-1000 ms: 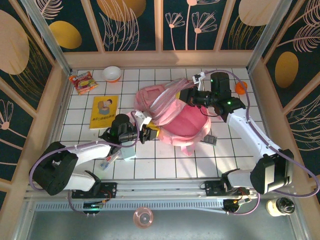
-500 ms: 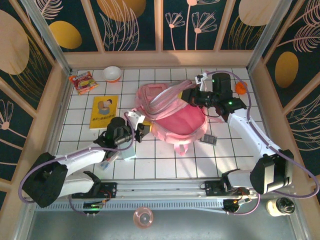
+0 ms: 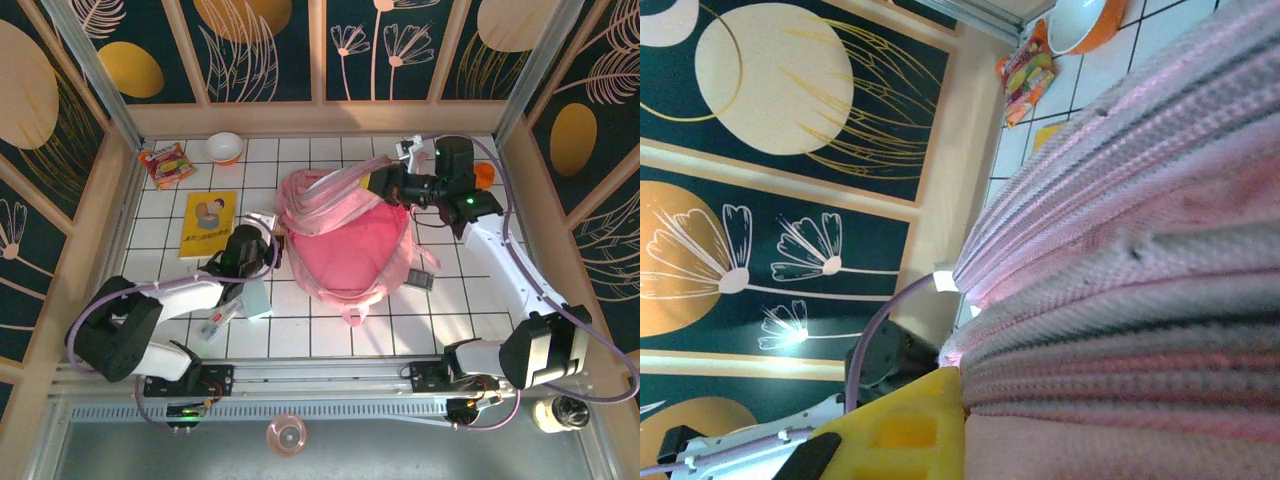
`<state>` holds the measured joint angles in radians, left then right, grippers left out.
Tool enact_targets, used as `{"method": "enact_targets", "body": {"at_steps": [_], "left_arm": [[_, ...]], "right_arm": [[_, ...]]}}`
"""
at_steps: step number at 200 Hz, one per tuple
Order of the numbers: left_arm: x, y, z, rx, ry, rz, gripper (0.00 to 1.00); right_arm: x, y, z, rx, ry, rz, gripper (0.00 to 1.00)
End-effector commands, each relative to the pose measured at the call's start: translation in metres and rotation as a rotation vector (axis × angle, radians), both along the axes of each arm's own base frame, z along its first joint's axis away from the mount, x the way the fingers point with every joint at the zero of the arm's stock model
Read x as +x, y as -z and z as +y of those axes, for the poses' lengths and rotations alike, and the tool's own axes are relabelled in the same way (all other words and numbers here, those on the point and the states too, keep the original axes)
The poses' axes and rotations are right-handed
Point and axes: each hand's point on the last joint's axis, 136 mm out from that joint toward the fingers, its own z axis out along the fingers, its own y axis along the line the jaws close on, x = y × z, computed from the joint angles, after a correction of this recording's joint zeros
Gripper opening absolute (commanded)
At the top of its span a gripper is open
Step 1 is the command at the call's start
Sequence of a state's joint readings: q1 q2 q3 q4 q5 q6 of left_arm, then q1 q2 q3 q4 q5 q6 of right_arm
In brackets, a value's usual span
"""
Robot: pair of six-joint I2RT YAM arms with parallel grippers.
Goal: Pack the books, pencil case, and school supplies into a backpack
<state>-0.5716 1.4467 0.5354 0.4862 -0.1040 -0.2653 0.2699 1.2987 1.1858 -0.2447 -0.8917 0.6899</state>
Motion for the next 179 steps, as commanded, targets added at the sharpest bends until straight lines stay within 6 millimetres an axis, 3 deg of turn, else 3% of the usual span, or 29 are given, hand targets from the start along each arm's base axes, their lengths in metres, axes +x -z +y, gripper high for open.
{"method": "enact_targets", "body": {"at_steps": [1,39,81,105,147,179], "left_arm": [[0.032,-0.004,0.026,0.005,-0.171,-0.009,0.01],[0.051,-0.003,0.030,0.002,-0.207,0.011,0.07],[0.039,-0.032,0.028,-0.088,-0.207,0.031,0.48],[0.022,-0.045,0.035,-0.164,-0.243,0.085,0.65],[-0.005,-0.061,0.041,-0.279,-0.256,0.151,0.75],[-0.015,-0.067,0.036,-0.328,-0.236,0.191,0.76]], "right_arm": [[-0.024,-0.074,-0.002,0.094,-0.091,-0.213,0.00],[-0.016,-0.064,-0.003,0.077,-0.075,-0.191,0.00],[0.016,-0.036,-0.009,0.037,0.054,-0.149,0.00],[0.030,-0.026,-0.010,0.064,0.124,-0.154,0.00],[0.047,-0.011,-0.001,0.096,0.165,-0.173,0.00],[0.054,0.013,0.013,0.069,0.126,-0.148,0.00]]}}
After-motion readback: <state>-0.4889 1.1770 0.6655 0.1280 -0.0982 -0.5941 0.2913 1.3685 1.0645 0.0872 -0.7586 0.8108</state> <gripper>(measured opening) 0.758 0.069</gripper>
